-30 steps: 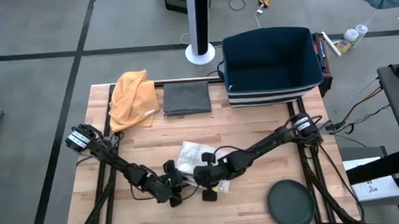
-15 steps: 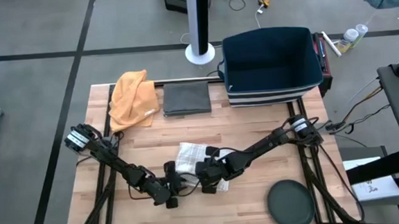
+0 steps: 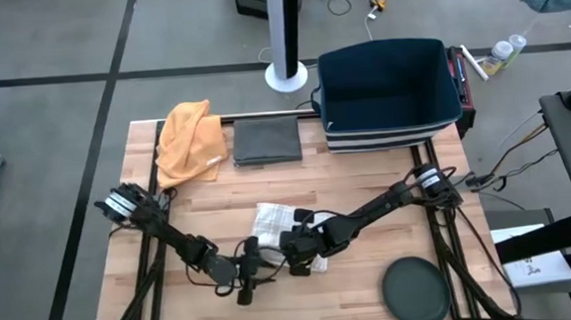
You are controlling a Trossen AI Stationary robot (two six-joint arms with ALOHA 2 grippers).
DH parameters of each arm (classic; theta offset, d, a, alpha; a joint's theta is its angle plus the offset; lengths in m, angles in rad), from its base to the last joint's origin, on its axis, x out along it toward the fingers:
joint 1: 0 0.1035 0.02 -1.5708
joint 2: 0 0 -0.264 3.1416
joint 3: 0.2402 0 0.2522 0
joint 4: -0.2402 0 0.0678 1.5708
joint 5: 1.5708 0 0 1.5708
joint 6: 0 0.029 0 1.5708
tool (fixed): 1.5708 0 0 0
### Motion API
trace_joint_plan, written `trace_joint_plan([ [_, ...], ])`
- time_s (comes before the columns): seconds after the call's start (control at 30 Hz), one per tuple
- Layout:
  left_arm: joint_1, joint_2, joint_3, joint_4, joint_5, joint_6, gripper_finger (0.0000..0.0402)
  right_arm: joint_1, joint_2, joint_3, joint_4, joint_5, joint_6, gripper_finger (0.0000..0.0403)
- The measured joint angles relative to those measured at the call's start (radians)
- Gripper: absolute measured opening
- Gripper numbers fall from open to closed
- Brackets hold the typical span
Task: Fold kitchen towel into neat rectangle
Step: Fold the white patterned towel
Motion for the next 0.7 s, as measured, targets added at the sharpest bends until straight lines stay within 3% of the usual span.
trace_joint_plan([
  [0.13, 0.021, 0.122, 0.023, 0.227, -0.004, 0.050, 0.0152, 0.000, 0.000, 0.000, 0.003, -0.001, 0.011, 0.0111],
  [0.27, 0.030, 0.200, 0.015, 0.338, -0.051, 0.047, 0.0142, 0.004, 0.000, 0.000, 0.005, -0.002, 0.022, 0.0110],
  [0.5, 0.029, 0.207, 0.024, 0.337, -0.093, 0.104, 0.0139, 0.007, -0.001, 0.000, 0.016, -0.001, 0.034, 0.0094],
  [0.7, 0.034, 0.205, 0.032, 0.209, -0.218, 0.111, 0.0146, 0.008, -0.002, 0.001, 0.016, 0.001, 0.038, 0.0087],
])
